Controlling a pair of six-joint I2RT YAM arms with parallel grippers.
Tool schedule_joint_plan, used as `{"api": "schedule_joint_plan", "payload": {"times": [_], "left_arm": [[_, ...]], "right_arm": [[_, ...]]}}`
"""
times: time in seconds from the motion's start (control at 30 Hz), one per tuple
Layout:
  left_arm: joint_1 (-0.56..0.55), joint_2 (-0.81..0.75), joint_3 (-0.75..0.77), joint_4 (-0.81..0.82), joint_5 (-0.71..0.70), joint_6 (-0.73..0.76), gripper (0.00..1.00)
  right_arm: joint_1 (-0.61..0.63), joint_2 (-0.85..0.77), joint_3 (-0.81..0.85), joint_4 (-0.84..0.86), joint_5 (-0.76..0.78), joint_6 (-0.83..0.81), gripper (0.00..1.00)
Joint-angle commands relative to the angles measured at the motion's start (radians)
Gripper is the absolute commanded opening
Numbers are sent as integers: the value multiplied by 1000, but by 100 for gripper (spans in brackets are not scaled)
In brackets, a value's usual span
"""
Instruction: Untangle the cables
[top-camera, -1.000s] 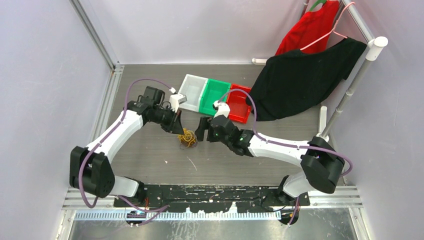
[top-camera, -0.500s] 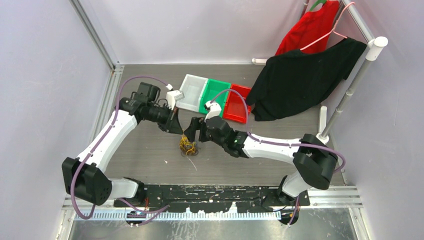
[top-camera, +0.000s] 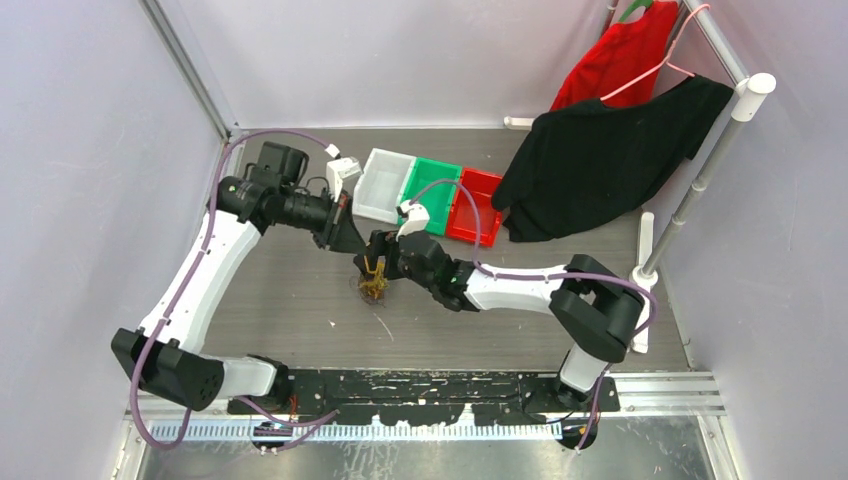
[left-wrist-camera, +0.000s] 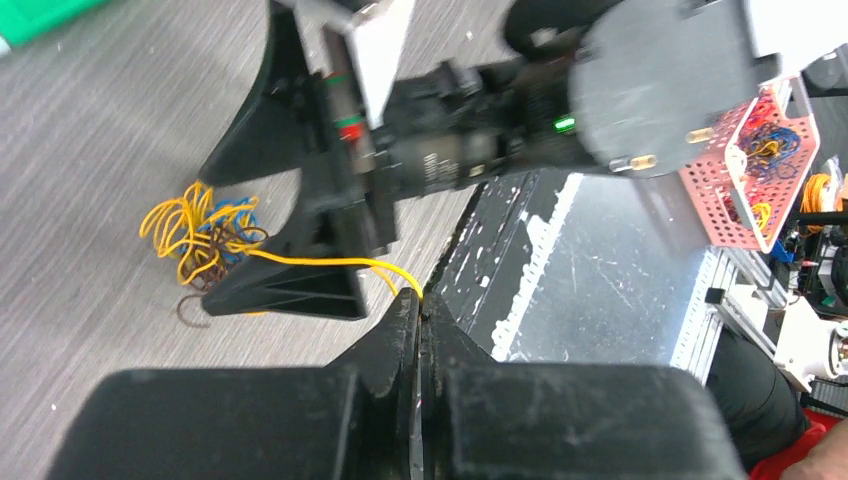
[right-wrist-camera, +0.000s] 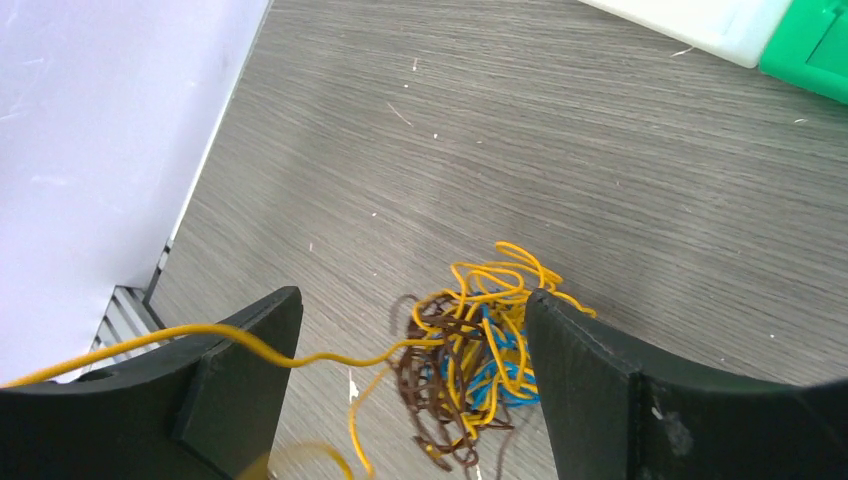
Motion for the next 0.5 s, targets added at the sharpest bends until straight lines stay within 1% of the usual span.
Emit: {"api": "schedule_joint_plan", "payload": {"times": [0.0,0.1,0.13,0.2,0.23,0.47], "left_arm": [[-3,-31,122,-83,108,-2,0],[-3,-34,189,-99,99,-15,0],[-3,-65,214,-97,88,-23,0],[-3,-76,275,-91,61,-43,0],[-3,-76,313,-90,52,-52,0],[-3,-49,576,-103,-7,-122,0]], "right_arm": [[5,51,58,77,63,38,86],[5,76,58,79,89,49,85],[5,81,58,76,98,51,85],[6,88,53,68,101,54,85],[6,92,51,62,136,57,85],[10,90,13,7,236,88,83]]}}
